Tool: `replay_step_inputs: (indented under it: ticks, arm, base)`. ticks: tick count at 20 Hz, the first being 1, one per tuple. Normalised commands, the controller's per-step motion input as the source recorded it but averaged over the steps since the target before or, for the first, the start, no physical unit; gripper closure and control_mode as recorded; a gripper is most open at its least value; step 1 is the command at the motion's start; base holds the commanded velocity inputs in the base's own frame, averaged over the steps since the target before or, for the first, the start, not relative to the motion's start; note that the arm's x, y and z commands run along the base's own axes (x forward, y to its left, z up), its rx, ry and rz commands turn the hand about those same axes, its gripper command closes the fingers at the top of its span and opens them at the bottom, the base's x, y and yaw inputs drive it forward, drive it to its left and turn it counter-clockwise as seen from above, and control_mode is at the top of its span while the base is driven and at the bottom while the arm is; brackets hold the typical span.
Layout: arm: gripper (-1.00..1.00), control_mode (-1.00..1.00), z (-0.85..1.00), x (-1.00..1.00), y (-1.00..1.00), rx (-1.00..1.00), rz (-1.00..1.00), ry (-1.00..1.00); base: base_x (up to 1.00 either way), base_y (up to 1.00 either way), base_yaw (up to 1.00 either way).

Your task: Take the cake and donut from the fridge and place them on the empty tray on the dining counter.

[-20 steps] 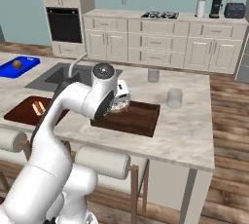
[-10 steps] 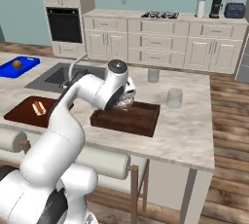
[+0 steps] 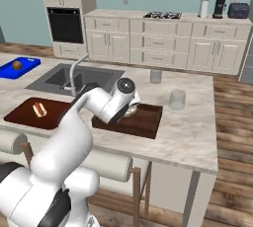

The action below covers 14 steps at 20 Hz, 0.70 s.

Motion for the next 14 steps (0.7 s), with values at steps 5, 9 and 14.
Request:
replay_step_inputs:
  ticks: [5, 9, 14]
  arm:
    - [1.0, -1.0, 0.0, 0.58, -0.04, 0.0, 0.0, 0.28]
    - [1.0, -1.0, -0.03, 0.49, -0.18, 0.0, 0.0, 0.24]
    - [1.0, -1.0, -0.25, 0.31, -0.26, 0.0, 0.0, 0.08]
  base:
    - [0.0, 0.0, 0.0]
    - [0.0, 0.0, 0.0]
    - [0.0, 0.0, 0.0]
